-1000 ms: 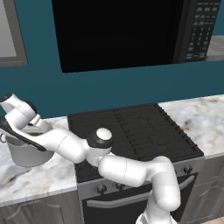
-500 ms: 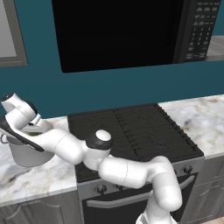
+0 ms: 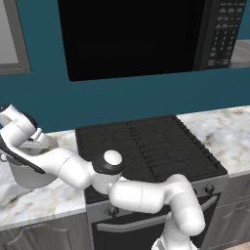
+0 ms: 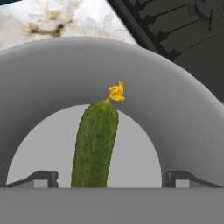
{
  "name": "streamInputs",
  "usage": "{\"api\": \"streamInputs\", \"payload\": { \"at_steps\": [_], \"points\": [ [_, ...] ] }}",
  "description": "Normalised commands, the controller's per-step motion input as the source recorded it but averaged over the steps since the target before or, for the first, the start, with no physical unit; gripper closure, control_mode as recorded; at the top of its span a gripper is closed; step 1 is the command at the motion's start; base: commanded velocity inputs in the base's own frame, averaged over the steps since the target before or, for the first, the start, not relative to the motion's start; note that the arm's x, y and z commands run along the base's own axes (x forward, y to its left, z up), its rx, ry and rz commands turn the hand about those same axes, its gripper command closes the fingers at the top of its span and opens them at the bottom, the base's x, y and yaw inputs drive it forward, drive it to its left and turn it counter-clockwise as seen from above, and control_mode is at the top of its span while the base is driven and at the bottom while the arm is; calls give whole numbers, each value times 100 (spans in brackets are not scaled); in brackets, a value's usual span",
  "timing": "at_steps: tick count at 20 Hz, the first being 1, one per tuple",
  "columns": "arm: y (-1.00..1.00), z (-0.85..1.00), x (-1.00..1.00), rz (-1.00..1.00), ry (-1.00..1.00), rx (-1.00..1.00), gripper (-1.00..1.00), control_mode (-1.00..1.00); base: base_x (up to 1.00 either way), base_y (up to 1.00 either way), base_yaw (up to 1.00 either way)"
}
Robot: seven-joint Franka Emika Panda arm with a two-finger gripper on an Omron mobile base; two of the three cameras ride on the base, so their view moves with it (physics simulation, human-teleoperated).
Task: Turn on the sink faucet. Then move the cucumber from the counter to the sink. Turn off the sink. Move the vegetable from the sink to the pot next to the stove. Finally move the pot to the front right burner.
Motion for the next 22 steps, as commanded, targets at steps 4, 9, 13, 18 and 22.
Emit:
{"api": "streamInputs", "payload": {
  "at_steps": [4,9,13,18,22],
  "points": [
    [1,30,-40,-2,-4,0,-100,-100,0,0,0],
    [-1,14,-69,-10,-5,4,-100,-100,0,0,0],
    [-18,0,-94,-23,-1,7,-100,-100,0,0,0],
    [-37,0,-81,-29,0,7,-100,-100,0,0,0],
    [-51,0,-58,-25,-5,4,-100,-100,0,0,0]
  ]
}}
